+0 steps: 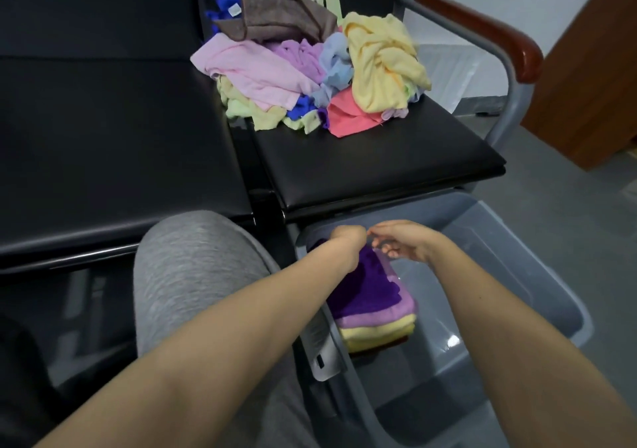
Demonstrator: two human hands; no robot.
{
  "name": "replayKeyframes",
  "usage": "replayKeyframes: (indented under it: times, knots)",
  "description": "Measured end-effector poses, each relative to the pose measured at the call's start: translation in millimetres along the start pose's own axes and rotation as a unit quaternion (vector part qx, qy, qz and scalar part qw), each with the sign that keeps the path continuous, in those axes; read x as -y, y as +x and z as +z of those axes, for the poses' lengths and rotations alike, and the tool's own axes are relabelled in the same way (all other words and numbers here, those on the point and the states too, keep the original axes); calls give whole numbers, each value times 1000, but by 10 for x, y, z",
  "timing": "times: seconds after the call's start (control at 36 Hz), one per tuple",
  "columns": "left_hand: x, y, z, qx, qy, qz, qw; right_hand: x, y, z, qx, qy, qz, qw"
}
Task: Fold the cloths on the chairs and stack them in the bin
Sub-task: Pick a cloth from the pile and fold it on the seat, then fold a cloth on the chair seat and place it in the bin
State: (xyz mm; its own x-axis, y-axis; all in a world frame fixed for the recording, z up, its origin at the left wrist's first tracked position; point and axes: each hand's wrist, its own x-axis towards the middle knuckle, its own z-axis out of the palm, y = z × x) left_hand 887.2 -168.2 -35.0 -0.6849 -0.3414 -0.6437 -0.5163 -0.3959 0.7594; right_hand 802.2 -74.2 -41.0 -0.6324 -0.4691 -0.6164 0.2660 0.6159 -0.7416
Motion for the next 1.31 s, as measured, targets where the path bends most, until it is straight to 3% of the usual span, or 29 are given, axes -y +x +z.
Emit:
replayKeyframes:
  times: [0.31,0.44,0.58,0.75,0.94,1.11,1.22,1.31]
  knots:
    - [-1069,-379,-274,50,54,167,983,1119,-192,116,63,93,-196,974]
    - [-1443,-275,-618,16,100,202,974,1581,-80,333,25,50,-257,965]
    - [-1668,-33,-985,-47,179,248,951,1837,164,558,-12,9,-253,967]
    - [-1870,262,-1357,-139,242,298,913,2016,419,592,-106,-39,-248,962]
    - [-1978,588,-1587,-163,299,311,888,2186,726,418,-301,-146,-333,882]
    - [-1938,815,-1552,-159,260,322,896,2318,1017,429,-361,-271,-216,866]
    - [-1879,872,-1559,-157,260,328,894,2317,1118,437,-378,-225,-193,877]
    - [-1876,883,-1559,-146,266,323,896,2334,1109,420,-432,-189,-231,851]
